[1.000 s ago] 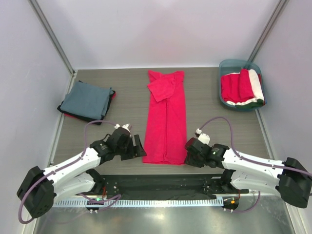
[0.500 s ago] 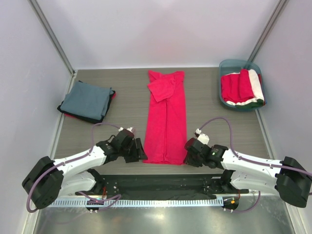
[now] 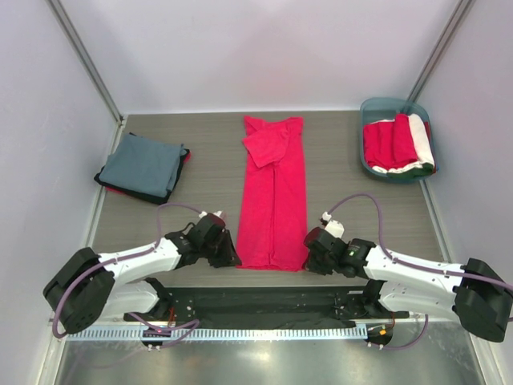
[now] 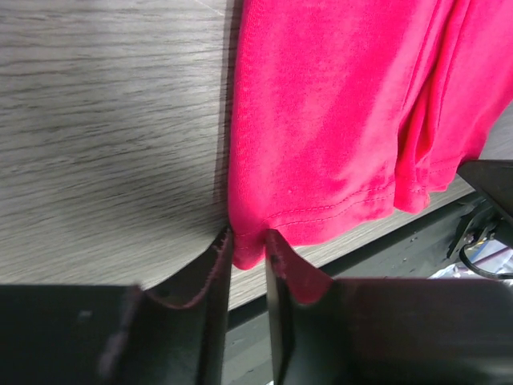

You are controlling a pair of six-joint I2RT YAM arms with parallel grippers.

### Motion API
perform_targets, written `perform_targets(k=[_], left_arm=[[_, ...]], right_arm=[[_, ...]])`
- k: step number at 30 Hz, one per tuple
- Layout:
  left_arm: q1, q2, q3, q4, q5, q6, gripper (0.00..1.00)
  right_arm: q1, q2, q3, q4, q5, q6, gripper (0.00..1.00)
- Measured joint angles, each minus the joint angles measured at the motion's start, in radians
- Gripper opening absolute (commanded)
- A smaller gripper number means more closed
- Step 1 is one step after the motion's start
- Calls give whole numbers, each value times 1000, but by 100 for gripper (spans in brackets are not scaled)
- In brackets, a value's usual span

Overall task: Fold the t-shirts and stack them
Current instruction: Fold the tshirt

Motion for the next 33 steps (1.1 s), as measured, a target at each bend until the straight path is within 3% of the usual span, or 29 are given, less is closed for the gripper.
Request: perform_targets(k=[5,6,8,11,13,17,22,25,26,29,33], left_arm=[[-5,5,-1,8,0,-5,0],[-5,5,-1,8,0,-5,0],[-5,5,-1,8,0,-6,0],[-5,5,-1,8,0,-14,1],[-6,5,-1,8,0,-18,1],[-10,5,-1,8,0,-21,1],[-12,5,-1,8,-1,-21,0],[-16,5,-1,8,0,-21,0],[-17,5,-1,8,0,-21,0],[-17,5,-1,8,1,-21,0],[-17,1,3,2,15,-22,0]], right_arm=[[0,-11,0,3,-5,-3,1],[0,-13,0,3,-6,-4,1],[0,-13,0,3,-7,-5,21],[0,-13,0,-2,-6,-14,38],[0,-13,0,-8,-5,-18,44],[-1,-16,0,-13,3,-19,44],[-17,-3,3,-14,13,-26,38],[-22,34,19,-9,13,-31,28],[-25,45,25,-6,12,-34,18],[-26,54,27,-7,7,-46,1],[-26,8,31,-25,4,-53,1]])
